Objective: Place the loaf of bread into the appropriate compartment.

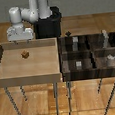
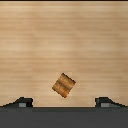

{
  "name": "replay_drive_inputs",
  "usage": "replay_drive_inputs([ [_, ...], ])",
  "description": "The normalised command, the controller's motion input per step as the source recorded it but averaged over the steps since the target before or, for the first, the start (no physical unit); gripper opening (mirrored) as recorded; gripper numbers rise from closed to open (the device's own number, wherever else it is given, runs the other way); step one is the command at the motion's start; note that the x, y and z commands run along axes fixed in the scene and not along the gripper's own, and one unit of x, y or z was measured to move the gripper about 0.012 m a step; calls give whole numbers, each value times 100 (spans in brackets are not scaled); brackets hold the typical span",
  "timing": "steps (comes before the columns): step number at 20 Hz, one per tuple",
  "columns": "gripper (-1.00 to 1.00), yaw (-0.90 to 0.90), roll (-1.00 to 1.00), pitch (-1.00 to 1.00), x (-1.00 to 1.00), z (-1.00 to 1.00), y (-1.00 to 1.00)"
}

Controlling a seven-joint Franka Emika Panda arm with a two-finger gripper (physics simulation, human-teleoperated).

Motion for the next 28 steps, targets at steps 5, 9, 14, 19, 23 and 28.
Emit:
replay_drive_inputs([
  [5,100,0,0,0,0,-60,0],
  [9,100,0,0,0,0,-100,0],
  [14,100,0,0,0,0,-100,0],
  [19,-100,0,0,0,0,0,0],
  [23,-100,0,0,0,0,0,0],
  [28,-100,0,0,0,0,60,0],
])
